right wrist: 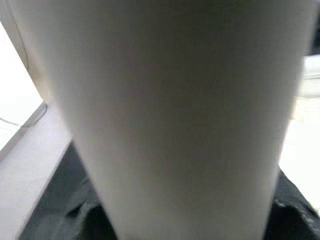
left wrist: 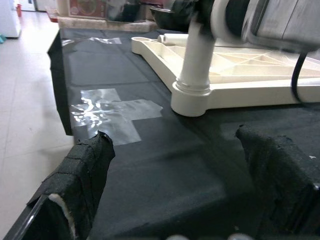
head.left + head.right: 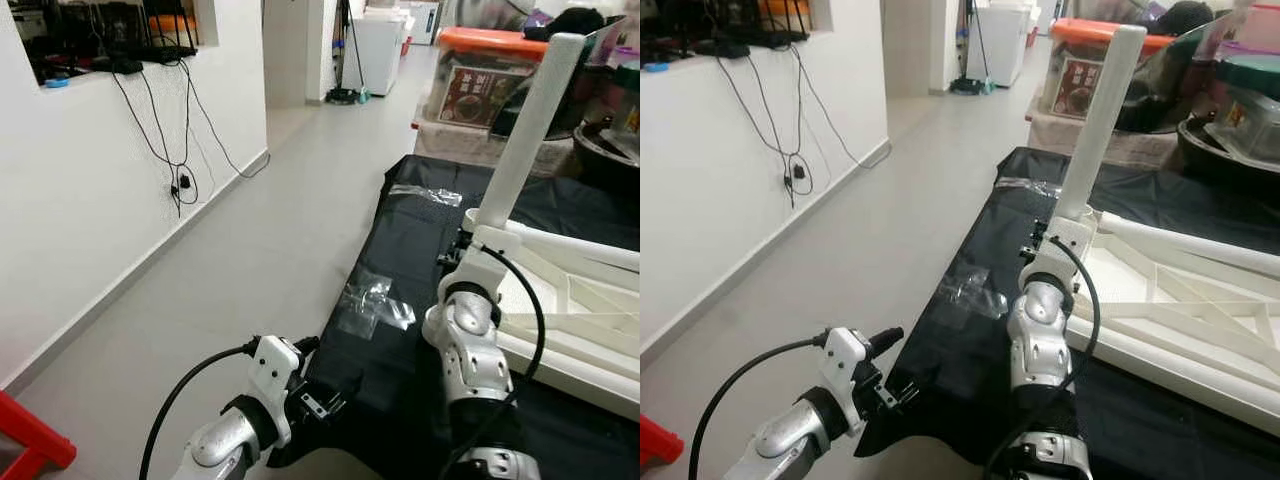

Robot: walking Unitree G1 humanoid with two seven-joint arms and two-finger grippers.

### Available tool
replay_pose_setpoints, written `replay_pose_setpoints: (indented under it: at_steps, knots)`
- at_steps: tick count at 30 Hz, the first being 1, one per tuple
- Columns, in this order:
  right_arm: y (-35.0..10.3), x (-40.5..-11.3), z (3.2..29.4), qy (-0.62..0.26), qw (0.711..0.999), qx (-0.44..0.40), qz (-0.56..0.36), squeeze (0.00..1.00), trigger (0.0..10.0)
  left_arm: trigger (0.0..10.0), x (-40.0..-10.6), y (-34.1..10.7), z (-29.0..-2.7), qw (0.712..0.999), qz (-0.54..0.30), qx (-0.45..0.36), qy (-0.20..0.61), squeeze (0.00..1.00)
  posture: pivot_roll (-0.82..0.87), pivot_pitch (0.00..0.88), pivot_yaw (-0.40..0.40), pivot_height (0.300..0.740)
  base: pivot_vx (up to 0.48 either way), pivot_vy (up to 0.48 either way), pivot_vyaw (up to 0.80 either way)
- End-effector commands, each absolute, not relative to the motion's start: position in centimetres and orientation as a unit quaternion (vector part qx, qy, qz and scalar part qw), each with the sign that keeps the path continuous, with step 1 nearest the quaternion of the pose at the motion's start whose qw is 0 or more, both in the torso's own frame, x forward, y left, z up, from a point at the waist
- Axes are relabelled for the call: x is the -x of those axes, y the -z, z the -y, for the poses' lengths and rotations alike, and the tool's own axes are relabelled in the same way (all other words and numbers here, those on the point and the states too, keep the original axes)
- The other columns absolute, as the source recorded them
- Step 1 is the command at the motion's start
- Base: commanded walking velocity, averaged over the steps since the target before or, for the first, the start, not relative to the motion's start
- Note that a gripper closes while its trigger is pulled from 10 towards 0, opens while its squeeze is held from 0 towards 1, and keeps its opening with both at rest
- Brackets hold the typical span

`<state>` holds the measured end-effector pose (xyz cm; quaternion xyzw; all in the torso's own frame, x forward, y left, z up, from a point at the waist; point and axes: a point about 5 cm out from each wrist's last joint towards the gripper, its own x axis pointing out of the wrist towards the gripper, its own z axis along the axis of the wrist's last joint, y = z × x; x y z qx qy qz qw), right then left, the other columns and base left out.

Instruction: Building children table

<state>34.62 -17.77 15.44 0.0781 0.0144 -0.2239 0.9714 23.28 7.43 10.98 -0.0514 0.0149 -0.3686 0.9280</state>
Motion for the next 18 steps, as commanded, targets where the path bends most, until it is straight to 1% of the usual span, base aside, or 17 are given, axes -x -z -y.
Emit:
replay_pose_setpoints:
  at_steps: [1, 2, 3, 4, 5, 6, 8, 9, 10, 11, 13, 14, 15, 17, 18]
  knots:
    - [-15.0, -34.9, 17.4, 0.196, 0.976, -0.09, -0.011, 1.0, 10.0, 10.0, -23.2, -10.7, -7.5, 0.929, -0.022, 0.055, 0.366, 0.0, 0.02, 0.008, -0.043, 0.74, 0.0, 0.0, 0.0]
    - [-15.0, -34.9, 17.4, 0.196, 0.976, -0.09, -0.011, 1.0, 10.0, 10.0, -23.2, -10.7, -7.5, 0.929, -0.022, 0.055, 0.366, 0.0, 0.02, 0.008, -0.043, 0.74, 0.0, 0.0, 0.0]
    - [-15.8, -35.5, 17.1, 0.151, 0.984, -0.099, 0.014, 0.68, 10.0, 10.0, -23.2, -10.7, -7.5, 0.929, -0.022, 0.055, 0.366, 0.0, 0.02, 0.008, -0.043, 0.74, 0.0, 0.0, 0.0]
    - [-15.8, -35.5, 17.1, 0.151, 0.984, -0.099, 0.014, 0.68, 10.0, 10.0, -23.2, -10.7, -7.5, 0.929, -0.022, 0.055, 0.366, 0.0, 0.02, 0.008, -0.043, 0.74, 0.0, 0.0, 0.0]
    - [-16.4, -35.9, 16.9, 0.114, 0.986, -0.115, 0.031, 0.0, 10.0, 10.0, -23.3, -10.7, -7.5, 0.929, -0.022, 0.055, 0.365, 0.0, 0.02, 0.007, -0.043, 0.74, 0.0, 0.0, 0.0]
    - [-17.1, -36.4, 17.0, 0.038, 0.989, -0.138, 0.044, 0.0, 10.0, 10.0, -23.3, -10.7, -7.5, 0.929, -0.022, 0.055, 0.365, 0.0, 0.02, 0.006, -0.043, 0.74, 0.0, 0.0, 0.0]
    - [-17.1, -36.4, 17.0, 0.038, 0.989, -0.138, 0.044, 0.0, 10.0, 10.0, -23.3, -10.7, -7.5, 0.929, -0.022, 0.055, 0.365, 0.0, 0.02, 0.006, -0.043, 0.74, 0.0, 0.0, 0.0]
    - [-17.7, -36.7, 17.4, -0.015, 0.986, -0.159, 0.052, 0.0, 10.0, 10.0, -23.3, -10.7, -7.5, 0.929, -0.022, 0.055, 0.365, 0.0, 0.02, 0.006, -0.042, 0.74, 0.0, 0.0, 0.0]
    - [-18.2, -36.9, 17.9, -0.09, 0.981, -0.165, 0.049, 0.0, 10.0, 10.0, -23.3, -10.7, -7.5, 0.929, -0.022, 0.055, 0.366, 0.0, 0.02, 0.003, -0.043, 0.74, 0.0, 0.0, 0.0]
    - [-18.2, -36.9, 17.9, -0.09, 0.981, -0.165, 0.049, 0.0, 10.0, 10.0, -23.3, -10.7, -7.5, 0.929, -0.022, 0.055, 0.366, 0.0, 0.02, 0.003, -0.043, 0.74, 0.0, 0.0, 0.0]
    - [-18.5, -36.8, 18.5, -0.168, 0.971, -0.167, 0.038, 0.0, 10.0, 10.0, -23.3, -10.7, -7.5, 0.929, -0.022, 0.055, 0.366, 0.0, 0.02, 0.004, -0.042, 0.74, 0.0, 0.0, 0.0]
    - [-18.5, -36.8, 18.5, -0.168, 0.971, -0.167, 0.038, 0.0, 10.0, 10.0, -23.3, -10.7, -7.5, 0.929, -0.022, 0.055, 0.366, 0.0, 0.02, 0.004, -0.042, 0.74, 0.0, 0.0, 0.0]
    - [-18.5, -36.6, 18.6, -0.221, 0.962, -0.161, 0.028, 0.0, 10.0, 10.0, -23.4, -10.7, -7.4, 0.929, -0.022, 0.055, 0.366, 0.0, 0.02, 0.002, -0.044, 0.74, 0.0, 0.0, 0.0]
    - [-18.5, -36.6, 18.6, -0.221, 0.962, -0.161, 0.028, 0.0, 10.0, 10.0, -23.4, -10.7, -7.4, 0.929, -0.022, 0.055, 0.366, 0.0, 0.02, 0.002, -0.044, 0.74, 0.0, 0.0, 0.0]
    - [-18.4, -36.1, 18.3, -0.292, 0.945, -0.148, 0.015, 0.0, 10.0, 10.0, -23.4, -10.7, -7.5, 0.929, -0.022, 0.055, 0.366, 0.0, 0.02, 0.001, -0.045, 0.74, 0.0, 0.0, 0.0]
